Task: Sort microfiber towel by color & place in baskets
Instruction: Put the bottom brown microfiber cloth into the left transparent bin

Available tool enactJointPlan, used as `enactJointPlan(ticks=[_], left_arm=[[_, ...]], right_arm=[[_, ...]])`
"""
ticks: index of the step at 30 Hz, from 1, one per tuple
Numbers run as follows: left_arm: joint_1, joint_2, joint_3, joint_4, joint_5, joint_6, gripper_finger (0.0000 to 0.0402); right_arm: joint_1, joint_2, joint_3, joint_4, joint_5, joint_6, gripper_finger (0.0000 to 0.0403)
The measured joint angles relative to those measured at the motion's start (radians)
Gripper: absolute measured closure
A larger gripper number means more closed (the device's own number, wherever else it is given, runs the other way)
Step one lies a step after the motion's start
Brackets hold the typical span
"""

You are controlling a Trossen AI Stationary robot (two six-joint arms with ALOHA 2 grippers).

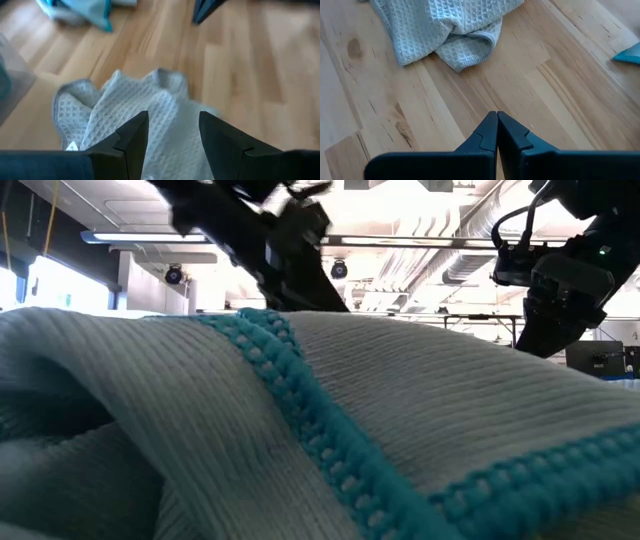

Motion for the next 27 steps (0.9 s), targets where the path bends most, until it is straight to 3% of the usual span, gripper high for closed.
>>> enactJointPlan(ticks=[8,14,27], left_arm=[[0.044,0.181,0.234,-0.26,0.012,0.074,0.0239],[0.076,0.292,0.35,-0.365,0.013,0.092,0.0239],[0.089,0.446,0.388,-0.383,0.029,0.101,0.0254]], right_arm=[[0.0,0.0,0.0,0.002,0.008,-0.008,0.0403],[0.0,0.0,0.0,0.003,0.025,-0.008,0.0403],[0.0,0.0,0.0,0.004,0.033,-0.008,0.0403]])
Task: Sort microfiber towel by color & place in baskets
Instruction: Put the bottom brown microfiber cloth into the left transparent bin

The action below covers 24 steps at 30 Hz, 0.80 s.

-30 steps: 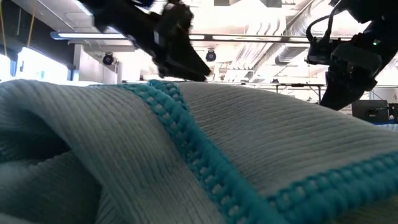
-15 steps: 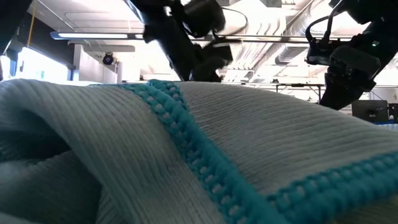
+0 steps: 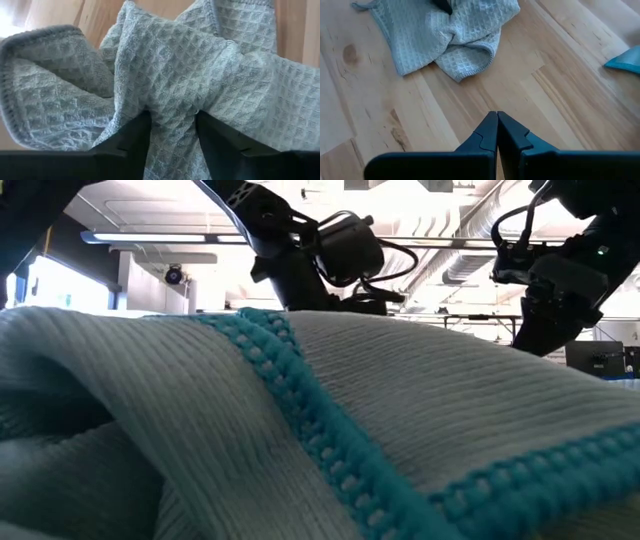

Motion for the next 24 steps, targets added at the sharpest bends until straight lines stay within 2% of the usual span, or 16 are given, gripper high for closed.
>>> enactJointPlan(ticks=[3,6,8,15,24], left_arm=[[-0.007,0.002,0.0,-0.005,-0.002,-0.008,0.0299],[-0.014,-0.009,-0.001,-0.009,-0.024,-0.008,0.0368],[-0.018,-0.019,-0.003,-0.011,-0.026,-0.011,0.039],[-0.024,-0.162,-0.013,-0.077,-0.01,-0.017,0.0398],[-0.024,-0.435,-0.009,-0.166,-0.108,-0.02,0.0401]], right_arm=[[0.0,0.0,0.0,0.0,0.013,0.001,0.0403],[0.0,0.0,0.0,-0.001,0.028,0.001,0.0403],[0.0,0.0,0.0,-0.001,0.03,0.001,0.0403],[0.0,0.0,0.0,0.0,0.032,0.003,0.0403],[0.0,0.0,0.0,0.0,0.036,0.001,0.0403]])
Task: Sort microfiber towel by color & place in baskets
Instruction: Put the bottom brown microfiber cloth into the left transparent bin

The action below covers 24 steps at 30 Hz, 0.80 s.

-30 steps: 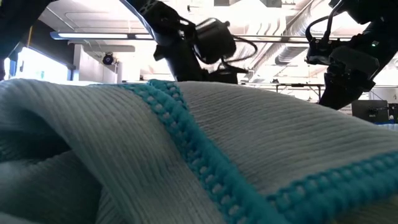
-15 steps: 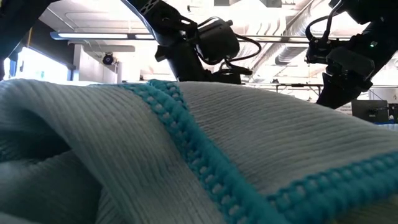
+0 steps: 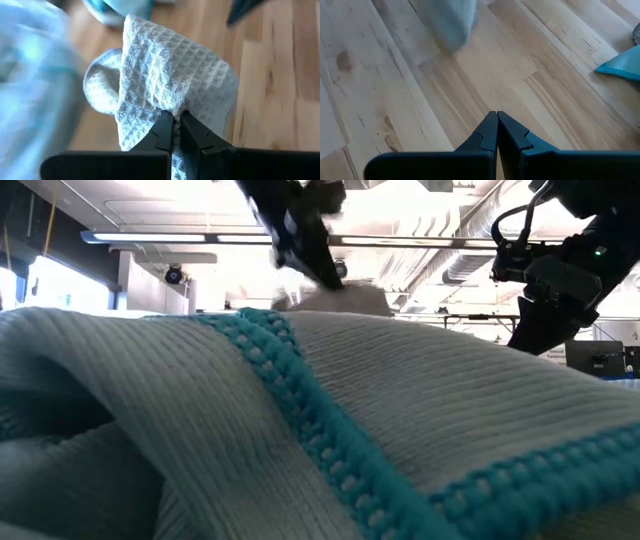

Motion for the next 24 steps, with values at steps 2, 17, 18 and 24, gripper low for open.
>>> enactJointPlan(ticks=[2,17,18,24], left_arm=[[0.0,-0.062,0.002,-0.033,-0.053,0.001,0.0401],[0.08,-0.474,0.002,-0.322,-0.34,-0.06,0.0401],[0.09,-0.495,0.002,-0.337,-0.352,-0.067,0.0401],[0.152,-0.607,0.002,-0.366,-0.436,-0.06,0.0401]], right_arm=[[0.0,0.0,0.0,0.0,0.0,0.0,0.0403],[0.0,0.0,0.0,0.005,0.001,0.0,0.0403],[0.0,0.0,0.0,0.006,0.001,0.0,0.0403],[0.0,0.0,0.0,0.006,0.003,0.0,0.0403]])
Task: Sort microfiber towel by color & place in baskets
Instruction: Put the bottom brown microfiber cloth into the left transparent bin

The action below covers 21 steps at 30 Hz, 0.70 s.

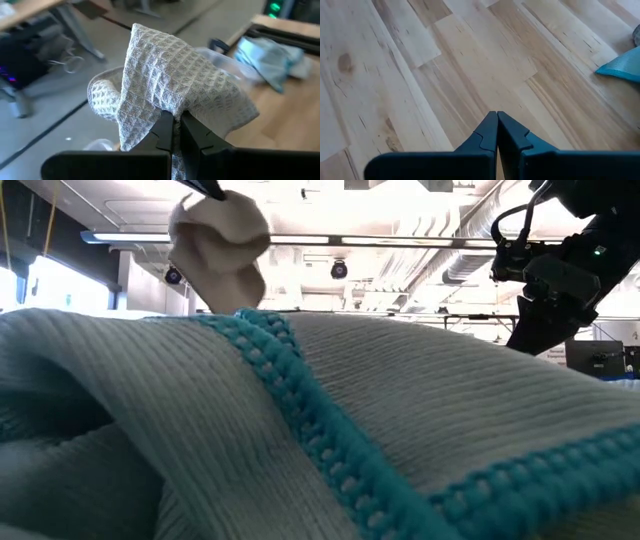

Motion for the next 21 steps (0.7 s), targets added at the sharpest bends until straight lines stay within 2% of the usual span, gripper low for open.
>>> enactJointPlan(ticks=[5,10,16,21], left_arm=[[0.056,-0.064,0.0,-0.009,-0.059,0.02,0.0401],[0.122,-0.103,0.0,-0.108,-0.132,-0.017,0.0401],[0.206,-0.111,0.0,-0.271,-0.151,-0.117,0.0401],[0.263,-0.107,-0.058,-0.31,-0.165,-0.158,0.0401]], right_arm=[[0.0,0.0,0.0,0.0,0.009,0.0,0.0403],[0.0,0.0,0.0,0.0,0.015,0.0,0.0403],[0.0,0.0,0.0,0.0,0.015,0.0,0.0403],[0.0,0.0,0.0,0.0,0.041,0.004,0.0403]])
